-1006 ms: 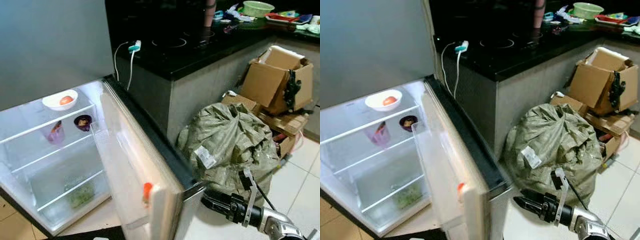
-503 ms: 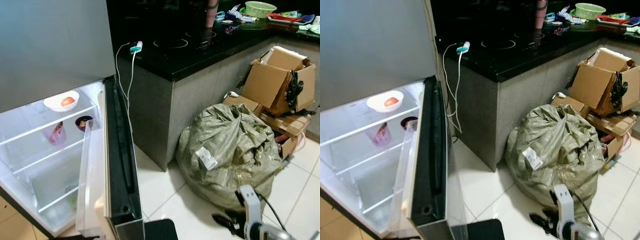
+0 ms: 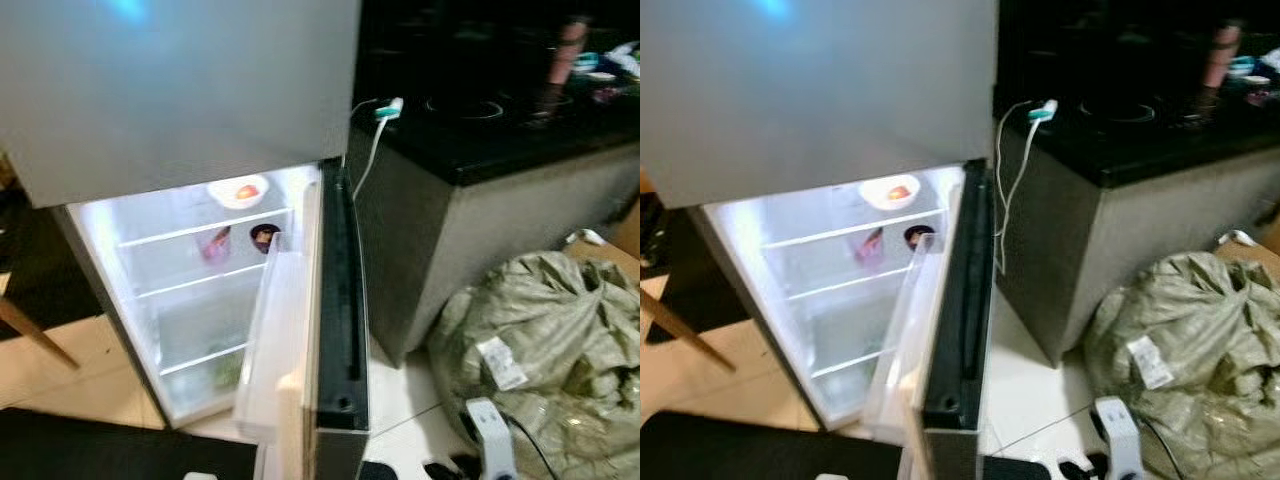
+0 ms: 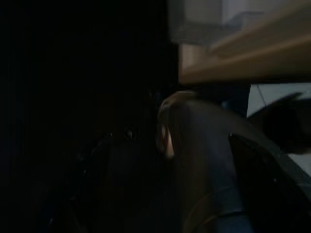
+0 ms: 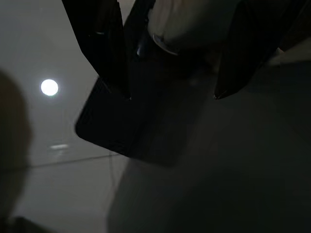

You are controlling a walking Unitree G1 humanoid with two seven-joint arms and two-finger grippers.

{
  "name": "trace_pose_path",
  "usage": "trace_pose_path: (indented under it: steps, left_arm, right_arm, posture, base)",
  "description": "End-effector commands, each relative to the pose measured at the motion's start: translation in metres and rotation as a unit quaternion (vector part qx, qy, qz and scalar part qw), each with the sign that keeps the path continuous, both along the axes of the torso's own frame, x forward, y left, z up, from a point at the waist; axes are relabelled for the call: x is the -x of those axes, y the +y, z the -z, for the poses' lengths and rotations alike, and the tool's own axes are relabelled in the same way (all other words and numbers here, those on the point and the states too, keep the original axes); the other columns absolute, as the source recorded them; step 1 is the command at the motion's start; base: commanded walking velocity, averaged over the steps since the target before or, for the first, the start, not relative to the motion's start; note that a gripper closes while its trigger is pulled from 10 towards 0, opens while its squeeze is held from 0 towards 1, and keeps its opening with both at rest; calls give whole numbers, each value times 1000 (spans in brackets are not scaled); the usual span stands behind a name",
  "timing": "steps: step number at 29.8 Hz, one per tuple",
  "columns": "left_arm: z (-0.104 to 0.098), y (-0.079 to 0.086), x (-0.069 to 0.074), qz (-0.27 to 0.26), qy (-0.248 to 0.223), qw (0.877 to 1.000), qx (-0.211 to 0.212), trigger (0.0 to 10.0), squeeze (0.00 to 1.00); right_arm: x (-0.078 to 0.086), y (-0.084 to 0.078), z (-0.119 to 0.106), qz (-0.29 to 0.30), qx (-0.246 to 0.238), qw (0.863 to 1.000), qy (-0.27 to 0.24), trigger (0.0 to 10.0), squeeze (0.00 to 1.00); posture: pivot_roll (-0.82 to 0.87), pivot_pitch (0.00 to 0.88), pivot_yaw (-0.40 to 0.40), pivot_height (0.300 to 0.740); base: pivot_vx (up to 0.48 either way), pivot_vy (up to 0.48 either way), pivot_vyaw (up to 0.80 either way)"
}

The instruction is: Restocking fridge

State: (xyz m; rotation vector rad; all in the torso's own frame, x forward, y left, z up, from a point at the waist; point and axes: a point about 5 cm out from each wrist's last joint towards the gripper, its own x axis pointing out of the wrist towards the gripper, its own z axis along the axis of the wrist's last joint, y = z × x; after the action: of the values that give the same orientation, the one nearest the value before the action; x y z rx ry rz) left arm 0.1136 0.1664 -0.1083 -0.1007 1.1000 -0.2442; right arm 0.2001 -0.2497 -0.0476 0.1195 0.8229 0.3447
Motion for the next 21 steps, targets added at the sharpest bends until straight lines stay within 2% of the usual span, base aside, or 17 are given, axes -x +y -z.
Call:
trace_pose_path:
  steps: [1, 17, 21]
  left_arm:
    - [6, -4, 21, 6, 42, 999, 3, 10000, 0]
    - [7, -5, 23, 8, 45, 999, 2, 10000, 0]
    - [7, -5, 23, 9, 46, 999, 3, 10000, 0]
  right_arm:
    - [1, -3, -1, 3, 0, 1000, -1, 10000, 0]
    - [-20, 8, -14, -39, -26, 998, -43, 10000, 0]
    - [-36, 20, -26, -75, -63, 992, -78, 10000, 0]
  posture:
    - [-75, 0, -21, 740]
    - [-75, 0, -23, 740]
    - [-76, 0, -23, 740]
  base:
    - [0, 0, 781]
    - [0, 0, 782]
    - [0, 0, 780]
